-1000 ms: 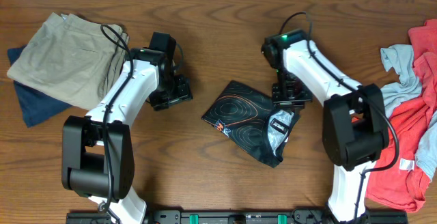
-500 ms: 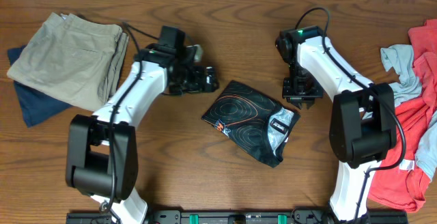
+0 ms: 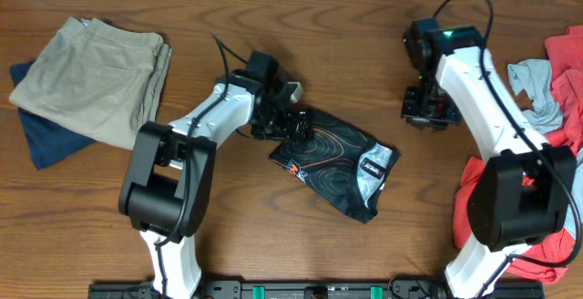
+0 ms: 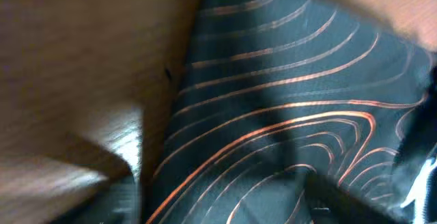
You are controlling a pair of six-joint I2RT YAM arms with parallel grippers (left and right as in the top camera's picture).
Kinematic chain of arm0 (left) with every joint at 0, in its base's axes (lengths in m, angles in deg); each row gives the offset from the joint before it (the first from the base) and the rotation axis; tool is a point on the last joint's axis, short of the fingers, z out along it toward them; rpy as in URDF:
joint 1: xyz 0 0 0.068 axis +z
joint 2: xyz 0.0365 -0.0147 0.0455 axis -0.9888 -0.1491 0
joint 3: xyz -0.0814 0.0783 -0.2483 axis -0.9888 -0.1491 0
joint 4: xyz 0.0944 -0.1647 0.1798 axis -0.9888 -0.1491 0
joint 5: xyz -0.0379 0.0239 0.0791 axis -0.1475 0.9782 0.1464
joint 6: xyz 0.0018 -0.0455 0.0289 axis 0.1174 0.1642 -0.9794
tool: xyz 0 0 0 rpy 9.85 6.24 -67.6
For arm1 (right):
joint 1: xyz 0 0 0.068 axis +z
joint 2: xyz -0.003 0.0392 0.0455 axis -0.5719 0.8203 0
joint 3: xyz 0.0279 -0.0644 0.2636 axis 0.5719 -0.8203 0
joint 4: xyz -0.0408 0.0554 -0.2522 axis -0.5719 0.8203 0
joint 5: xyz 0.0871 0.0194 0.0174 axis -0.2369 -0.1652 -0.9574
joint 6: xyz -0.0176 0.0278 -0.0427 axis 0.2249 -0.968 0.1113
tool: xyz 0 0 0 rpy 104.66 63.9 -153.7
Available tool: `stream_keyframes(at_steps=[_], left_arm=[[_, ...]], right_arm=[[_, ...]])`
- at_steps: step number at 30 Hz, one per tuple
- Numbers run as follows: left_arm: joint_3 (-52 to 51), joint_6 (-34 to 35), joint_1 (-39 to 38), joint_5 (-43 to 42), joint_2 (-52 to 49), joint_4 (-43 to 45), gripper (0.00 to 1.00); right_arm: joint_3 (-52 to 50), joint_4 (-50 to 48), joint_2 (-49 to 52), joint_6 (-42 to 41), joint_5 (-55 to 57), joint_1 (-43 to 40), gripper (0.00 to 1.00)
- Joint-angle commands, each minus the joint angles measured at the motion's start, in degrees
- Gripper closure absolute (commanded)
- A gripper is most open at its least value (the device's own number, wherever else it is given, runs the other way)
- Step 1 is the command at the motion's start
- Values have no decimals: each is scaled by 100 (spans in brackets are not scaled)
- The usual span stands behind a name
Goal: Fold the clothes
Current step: 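Grasp the black bundle with the left gripper and lift it leftward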
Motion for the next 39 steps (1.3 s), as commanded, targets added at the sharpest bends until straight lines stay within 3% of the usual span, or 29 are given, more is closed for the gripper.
stream_keyframes(at_steps=[1,2,7,16,21,22,23,25,31,35,39], left_arm=[[-55,-120,-55,-2,-133,-17,62],[-55,-120,-55,-2,-131,-17,73],[-50,-116,33,404,-127,-28,93],[411,319,929,1578,-85,-31,94],[1086,448,1600,1615,-85,-7,93],[1215,544,1725,1615,-85,-7,88],[1327,629,1829,1604,-85,-11,62],[1482,844,2006,1521,-85,-15,1],[1517,1469,2153,896,-85,-774,2],[1434,2369,2011,901,-85,-1685,2],[1086,3134,1788,929,-87,-1718,2]], right_arm=[[-2,17,-103,72,85,-160,82],[-2,17,-103,76,85,-195,83],[-2,-9,-103,116,85,-284,83],[-2,-35,-103,179,90,-350,83],[-2,-55,-103,179,87,-350,83],[-2,-55,-103,179,87,-350,83],[-2,-55,-103,179,87,-350,83],[-2,-55,-103,179,87,-350,83],[-2,-55,-103,179,87,-350,83],[-2,-120,-103,177,81,-350,83],[-2,-179,-103,177,35,-350,81]])
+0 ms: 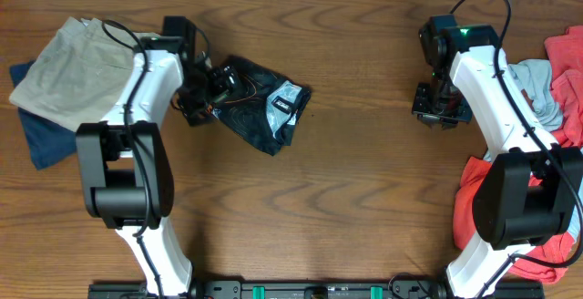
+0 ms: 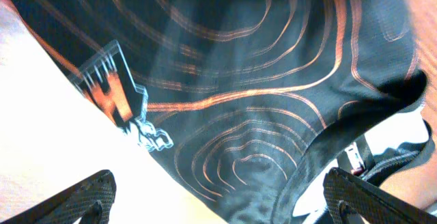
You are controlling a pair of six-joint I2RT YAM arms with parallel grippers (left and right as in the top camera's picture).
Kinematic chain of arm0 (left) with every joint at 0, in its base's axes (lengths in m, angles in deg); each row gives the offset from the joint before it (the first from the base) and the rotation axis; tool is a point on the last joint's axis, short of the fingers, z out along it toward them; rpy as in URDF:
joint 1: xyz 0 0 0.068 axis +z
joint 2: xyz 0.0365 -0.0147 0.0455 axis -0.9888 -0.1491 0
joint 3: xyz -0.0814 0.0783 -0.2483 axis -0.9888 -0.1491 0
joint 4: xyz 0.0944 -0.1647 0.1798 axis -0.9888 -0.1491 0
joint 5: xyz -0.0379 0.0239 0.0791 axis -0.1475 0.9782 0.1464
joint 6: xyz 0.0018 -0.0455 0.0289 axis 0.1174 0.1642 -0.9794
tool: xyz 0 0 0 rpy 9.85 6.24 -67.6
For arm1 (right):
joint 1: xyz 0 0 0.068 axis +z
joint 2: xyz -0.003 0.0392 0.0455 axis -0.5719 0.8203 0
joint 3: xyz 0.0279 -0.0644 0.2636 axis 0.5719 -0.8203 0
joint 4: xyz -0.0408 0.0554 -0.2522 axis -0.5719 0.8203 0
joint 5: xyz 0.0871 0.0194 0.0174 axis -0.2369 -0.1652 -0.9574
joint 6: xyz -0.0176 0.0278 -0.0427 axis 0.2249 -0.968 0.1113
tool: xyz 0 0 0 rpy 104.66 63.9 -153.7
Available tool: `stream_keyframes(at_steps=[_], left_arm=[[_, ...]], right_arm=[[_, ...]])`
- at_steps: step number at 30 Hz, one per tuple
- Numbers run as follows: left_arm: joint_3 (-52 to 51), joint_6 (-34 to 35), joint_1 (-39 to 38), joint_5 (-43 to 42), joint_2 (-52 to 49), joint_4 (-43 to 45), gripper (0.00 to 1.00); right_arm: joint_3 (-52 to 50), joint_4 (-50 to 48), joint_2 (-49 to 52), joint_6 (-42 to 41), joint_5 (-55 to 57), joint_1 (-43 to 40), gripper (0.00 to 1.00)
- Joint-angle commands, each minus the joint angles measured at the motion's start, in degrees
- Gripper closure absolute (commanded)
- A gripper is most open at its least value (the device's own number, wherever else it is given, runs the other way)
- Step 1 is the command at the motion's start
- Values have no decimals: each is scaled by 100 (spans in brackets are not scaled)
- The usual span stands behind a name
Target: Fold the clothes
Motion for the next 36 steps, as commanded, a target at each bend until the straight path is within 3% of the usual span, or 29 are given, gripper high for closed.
stream_keyframes(at_steps=[1,8,14,16,20,25,30,36], left_arm=[[-358,1119,-216,-22,-20,72,2],[-1274,2216,-619,-24,-22,1368,2],[-1845,2277,-984,-26,-22,2918,2],[-1862,2277,-1078,-11,-22,2942,12],[-1862,2277,-1178,107,-22,2931,41],[-1862,2275,-1172,127,-22,2922,43],[-1862,2275,-1172,133,-22,2924,68],[-1862,2131,-1172,214,-22,2918,73]], right_arm=[[0,-20,-103,44,35,-66,81],[0,50,-103,44,37,-68,81],[0,76,-103,46,39,-68,81],[0,79,-103,46,39,-68,81],[0,90,-103,46,42,-68,81],[0,87,-103,90,44,-68,81],[0,83,-103,90,57,-68,80],[0,85,-103,136,109,-68,80]])
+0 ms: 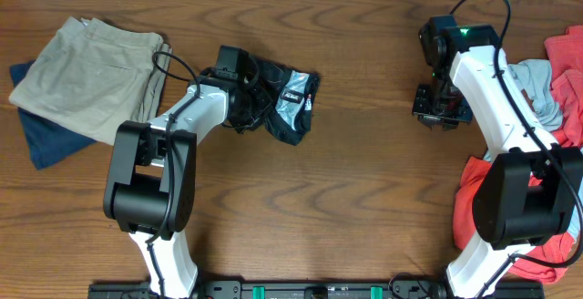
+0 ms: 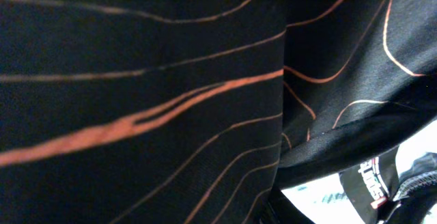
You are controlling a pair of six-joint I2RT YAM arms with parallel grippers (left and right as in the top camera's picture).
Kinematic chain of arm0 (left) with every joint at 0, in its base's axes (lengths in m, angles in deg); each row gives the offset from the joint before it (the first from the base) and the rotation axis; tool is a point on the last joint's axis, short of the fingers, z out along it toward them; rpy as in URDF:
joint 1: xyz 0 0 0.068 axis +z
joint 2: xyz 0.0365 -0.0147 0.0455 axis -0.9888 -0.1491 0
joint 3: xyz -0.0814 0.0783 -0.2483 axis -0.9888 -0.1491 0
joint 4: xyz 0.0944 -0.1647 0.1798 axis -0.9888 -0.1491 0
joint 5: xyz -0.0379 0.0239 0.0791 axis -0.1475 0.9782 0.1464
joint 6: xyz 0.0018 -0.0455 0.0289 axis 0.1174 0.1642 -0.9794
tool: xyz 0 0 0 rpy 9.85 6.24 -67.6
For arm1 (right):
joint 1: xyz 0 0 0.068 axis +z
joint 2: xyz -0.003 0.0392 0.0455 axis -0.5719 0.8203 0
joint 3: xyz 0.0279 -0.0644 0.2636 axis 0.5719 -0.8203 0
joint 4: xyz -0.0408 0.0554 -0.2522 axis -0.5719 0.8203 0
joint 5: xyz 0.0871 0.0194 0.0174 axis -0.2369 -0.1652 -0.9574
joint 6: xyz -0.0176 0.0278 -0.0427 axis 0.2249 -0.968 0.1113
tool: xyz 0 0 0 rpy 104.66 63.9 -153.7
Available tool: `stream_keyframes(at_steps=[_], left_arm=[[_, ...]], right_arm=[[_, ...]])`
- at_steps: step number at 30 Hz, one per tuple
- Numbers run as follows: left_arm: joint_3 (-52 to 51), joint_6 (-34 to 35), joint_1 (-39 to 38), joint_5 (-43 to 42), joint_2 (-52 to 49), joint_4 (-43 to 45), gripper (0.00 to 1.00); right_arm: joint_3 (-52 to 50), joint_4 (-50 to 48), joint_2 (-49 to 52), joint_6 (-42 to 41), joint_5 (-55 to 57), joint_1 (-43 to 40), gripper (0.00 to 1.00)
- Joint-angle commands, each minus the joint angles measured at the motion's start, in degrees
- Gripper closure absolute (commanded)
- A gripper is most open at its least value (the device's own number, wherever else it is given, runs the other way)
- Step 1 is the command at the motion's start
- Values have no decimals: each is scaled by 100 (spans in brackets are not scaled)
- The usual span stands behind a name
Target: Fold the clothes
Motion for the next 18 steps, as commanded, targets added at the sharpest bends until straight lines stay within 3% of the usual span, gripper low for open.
stream_keyframes(at_steps=[1,10,16,18], left_arm=[[-142,-205,-17,208,-219,-87,73],[-142,-857,186,400,-219,-498,71],[-140,-1464,793,470,-219,-737,71],[-138,-1665,1113,470,-219,-732,65]], right_arm=[[0,2,-103,114,105,-68,80],[0,-39,-103,153,107,-68,79],[0,-35,-103,155,105,-68,79],[0,-35,-103,157,107,-68,79]])
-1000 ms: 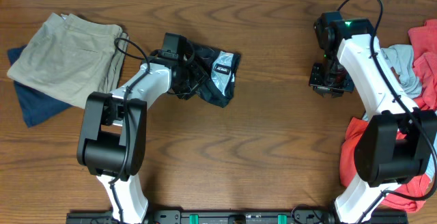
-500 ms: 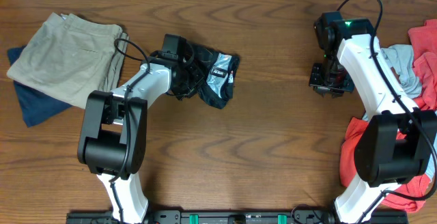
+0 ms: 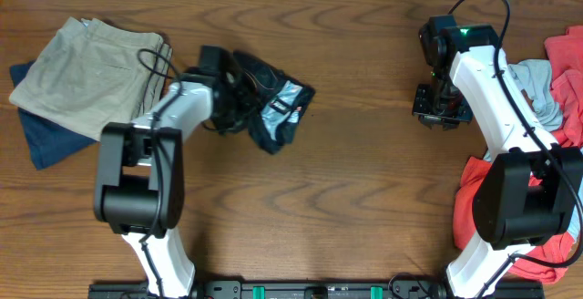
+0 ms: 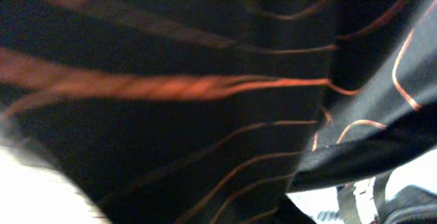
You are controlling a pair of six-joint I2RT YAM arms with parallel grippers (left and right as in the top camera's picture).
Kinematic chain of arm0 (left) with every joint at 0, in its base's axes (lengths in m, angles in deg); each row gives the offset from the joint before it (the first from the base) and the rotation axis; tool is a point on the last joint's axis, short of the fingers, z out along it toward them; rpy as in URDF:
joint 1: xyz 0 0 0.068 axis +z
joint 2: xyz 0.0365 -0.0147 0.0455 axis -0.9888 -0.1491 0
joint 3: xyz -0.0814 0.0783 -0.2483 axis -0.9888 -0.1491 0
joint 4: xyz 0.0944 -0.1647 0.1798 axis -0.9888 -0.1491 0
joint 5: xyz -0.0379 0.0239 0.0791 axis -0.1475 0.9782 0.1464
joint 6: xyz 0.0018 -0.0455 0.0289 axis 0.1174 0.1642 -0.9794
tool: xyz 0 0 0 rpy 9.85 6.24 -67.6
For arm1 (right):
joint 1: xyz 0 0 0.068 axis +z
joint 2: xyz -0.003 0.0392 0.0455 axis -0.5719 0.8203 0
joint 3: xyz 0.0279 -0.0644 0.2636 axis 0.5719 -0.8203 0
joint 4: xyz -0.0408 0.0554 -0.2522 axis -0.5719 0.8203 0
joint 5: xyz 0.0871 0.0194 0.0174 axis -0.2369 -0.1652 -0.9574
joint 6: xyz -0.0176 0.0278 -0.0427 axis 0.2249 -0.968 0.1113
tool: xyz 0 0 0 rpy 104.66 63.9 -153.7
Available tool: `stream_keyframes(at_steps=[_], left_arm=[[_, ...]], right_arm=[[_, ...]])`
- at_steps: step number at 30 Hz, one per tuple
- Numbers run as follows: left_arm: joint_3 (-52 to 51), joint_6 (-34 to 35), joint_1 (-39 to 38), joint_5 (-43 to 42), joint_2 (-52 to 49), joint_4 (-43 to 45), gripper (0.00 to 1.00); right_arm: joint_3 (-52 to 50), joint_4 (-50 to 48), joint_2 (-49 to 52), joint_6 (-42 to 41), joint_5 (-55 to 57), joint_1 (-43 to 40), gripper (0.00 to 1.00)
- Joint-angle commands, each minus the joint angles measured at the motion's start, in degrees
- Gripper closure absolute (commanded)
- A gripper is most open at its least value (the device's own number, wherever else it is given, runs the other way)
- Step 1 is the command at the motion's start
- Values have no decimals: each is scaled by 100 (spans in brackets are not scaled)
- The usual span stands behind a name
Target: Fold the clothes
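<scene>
Black shorts with thin orange lines and a pale blue lining [image 3: 273, 106] lie bunched up at the back left of the table. My left gripper [image 3: 235, 100] is buried in their left side and shut on the fabric. In the left wrist view the black cloth [image 4: 205, 115] fills the frame and hides the fingers. My right gripper [image 3: 437, 106] hangs over bare wood at the back right, holding nothing; whether its jaws are open cannot be made out from above.
Folded khaki trousers [image 3: 91, 76] lie on a dark blue garment [image 3: 46, 139] at the far left, just beside the left arm. A heap of red and grey clothes [image 3: 556, 89] runs along the right edge, and the right arm's base stands among them.
My left gripper and the bunched shorts sit slightly further left, towards the khaki trousers, and the bundle is more crumpled. The right arm has not moved.
The shorts first lay spread in the middle of the table with my left gripper at their left edge. Then they were at the back left beside the khaki pile, held in that gripper. After that they were a tighter bunch slightly further right, and now slightly left again.
</scene>
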Motion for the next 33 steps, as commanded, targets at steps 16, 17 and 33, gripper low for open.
stream_keyframes(at_steps=[16,17,33], left_arm=[[-17,-723,1700,-2413,-245,-354,6],[-17,-721,1633,-2192,-245,-293,5],[-17,-439,1534,39,-245,846,4]], right_arm=[[0,-120,-103,103,101,-68,76],[0,-118,-103,103,101,-68,76],[0,11,-103,129,103,-68,76]])
